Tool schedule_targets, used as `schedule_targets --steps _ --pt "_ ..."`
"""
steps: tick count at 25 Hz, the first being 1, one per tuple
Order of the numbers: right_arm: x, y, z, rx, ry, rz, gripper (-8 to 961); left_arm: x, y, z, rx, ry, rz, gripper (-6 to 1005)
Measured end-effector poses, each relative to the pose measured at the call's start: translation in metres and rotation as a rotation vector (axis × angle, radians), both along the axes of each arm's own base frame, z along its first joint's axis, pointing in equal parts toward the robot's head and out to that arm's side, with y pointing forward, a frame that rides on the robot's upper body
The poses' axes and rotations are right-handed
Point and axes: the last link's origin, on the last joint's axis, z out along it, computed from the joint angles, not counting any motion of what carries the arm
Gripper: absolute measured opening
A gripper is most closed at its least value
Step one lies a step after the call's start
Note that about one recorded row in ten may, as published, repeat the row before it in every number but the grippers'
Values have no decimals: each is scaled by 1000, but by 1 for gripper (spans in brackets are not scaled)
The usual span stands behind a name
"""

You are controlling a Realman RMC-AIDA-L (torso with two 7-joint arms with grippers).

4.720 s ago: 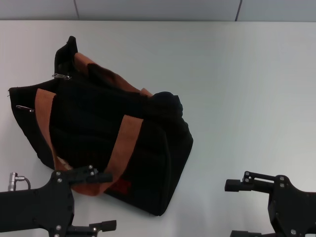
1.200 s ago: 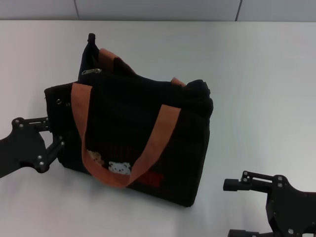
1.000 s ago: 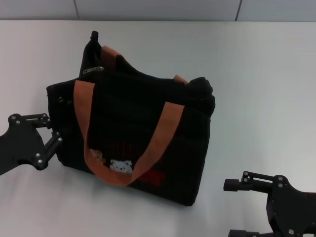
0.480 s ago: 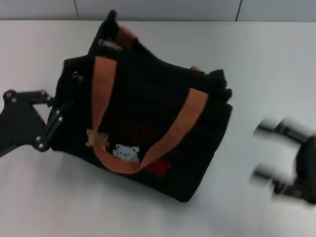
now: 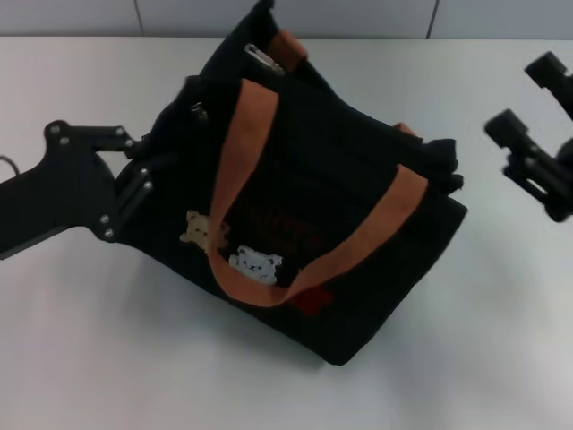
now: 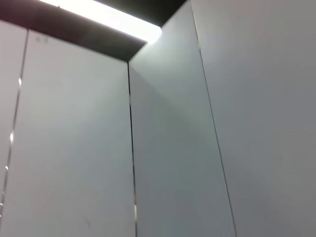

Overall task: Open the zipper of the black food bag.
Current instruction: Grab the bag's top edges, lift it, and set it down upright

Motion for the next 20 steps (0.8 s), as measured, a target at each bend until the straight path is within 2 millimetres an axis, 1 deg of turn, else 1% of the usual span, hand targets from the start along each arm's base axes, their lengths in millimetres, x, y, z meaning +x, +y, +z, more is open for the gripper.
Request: schedule_targets --steps 1,3,5,7,10,13,14,17,20 --pt "-2 1 -3 14 -3 2 819 10 7 -1 -5 3 -51 94" --pt "-8 5 -8 26 -6 8 819 13 9 -2 -8 5 -65 94" --pt "-12 12 -16 -7 -29 8 818 15 11 -2 -12 5 -75 94" --pt "-12 19 -25 -56 -74 -15 818 18 13 -3 -14 5 -86 94" --pt "-8 23 -39 -115 -151 -46 818 21 14 -2 -11 3 -104 95" --pt "-2 16 -51 -179 -215 -55 818 27 17 -1 -7 -1 -140 95" --pt "0 12 -53 -196 -225 -52 817 27 17 -1 -7 -1 -140 95" --pt "9 -3 -59 -245 -258 -47 817 36 21 -2 -16 -1 -189 95" --pt "16 -11 -61 -268 -278 -58 817 44 23 -6 -38 9 -238 95"
